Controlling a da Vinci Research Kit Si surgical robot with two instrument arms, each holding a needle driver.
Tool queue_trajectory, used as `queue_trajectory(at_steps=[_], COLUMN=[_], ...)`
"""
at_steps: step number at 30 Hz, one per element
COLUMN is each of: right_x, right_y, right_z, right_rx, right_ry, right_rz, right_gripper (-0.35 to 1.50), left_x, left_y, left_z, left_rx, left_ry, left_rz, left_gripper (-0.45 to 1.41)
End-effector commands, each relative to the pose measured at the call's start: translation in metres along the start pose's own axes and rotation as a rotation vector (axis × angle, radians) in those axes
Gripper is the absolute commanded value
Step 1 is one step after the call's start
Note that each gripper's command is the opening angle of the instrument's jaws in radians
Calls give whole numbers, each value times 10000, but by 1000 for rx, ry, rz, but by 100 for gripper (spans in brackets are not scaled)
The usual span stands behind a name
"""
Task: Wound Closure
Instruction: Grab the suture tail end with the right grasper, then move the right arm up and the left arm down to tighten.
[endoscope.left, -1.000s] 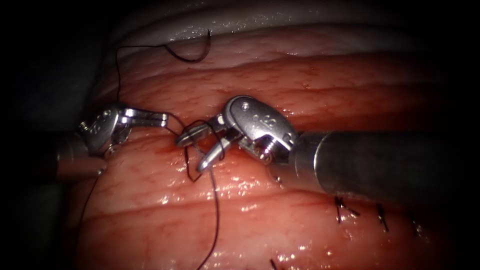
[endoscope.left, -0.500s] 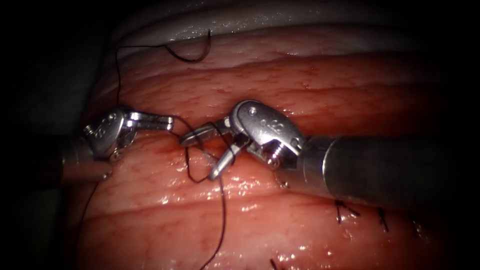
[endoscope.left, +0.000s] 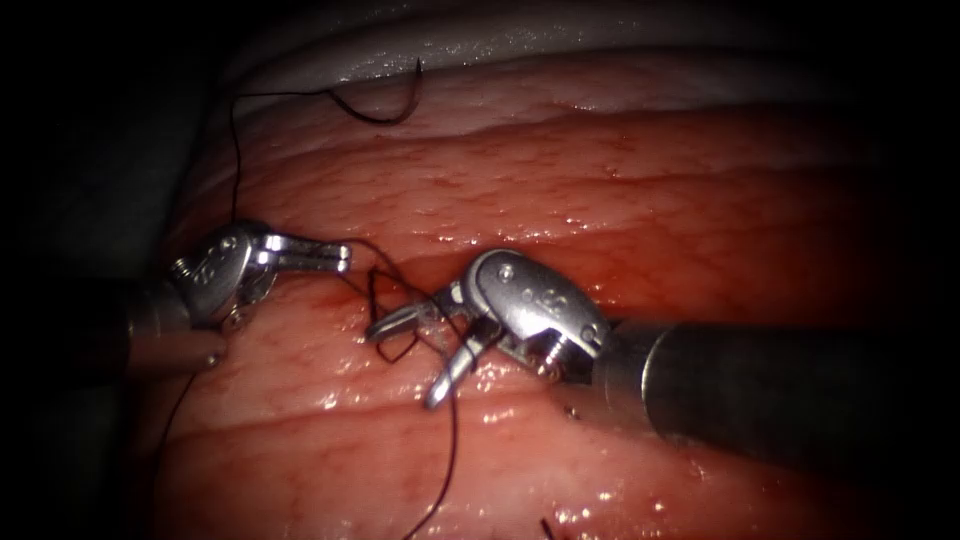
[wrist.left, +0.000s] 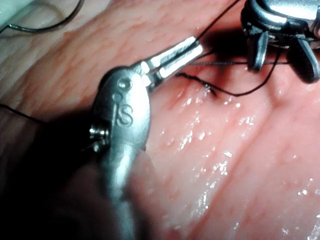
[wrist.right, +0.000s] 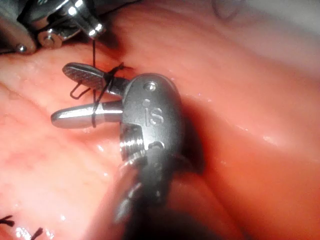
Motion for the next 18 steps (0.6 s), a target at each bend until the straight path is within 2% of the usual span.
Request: queue_trajectory(at_steps=[1, 3, 12, 18], right_x=[-2, 0, 18, 34], right_y=[10, 13, 42, 70], right_z=[6, 6, 13, -8], right_rx=[0, -4, -3, -30], right_ry=[2, 5, -4, 1], right_rz=[0, 2, 55, 77], right_gripper=[62, -35, -35, -35], left_x=[-7, -6, -2, 9], left_y=[-1, 0, 8, 33], left_z=[2, 3, 2, 3], left_rx=[-1, -2, -9, -47], left_ry=[1, 1, -2, -23], left_rz=[0, 0, -2, 5], left_gripper=[-45, -45, -45, -45])
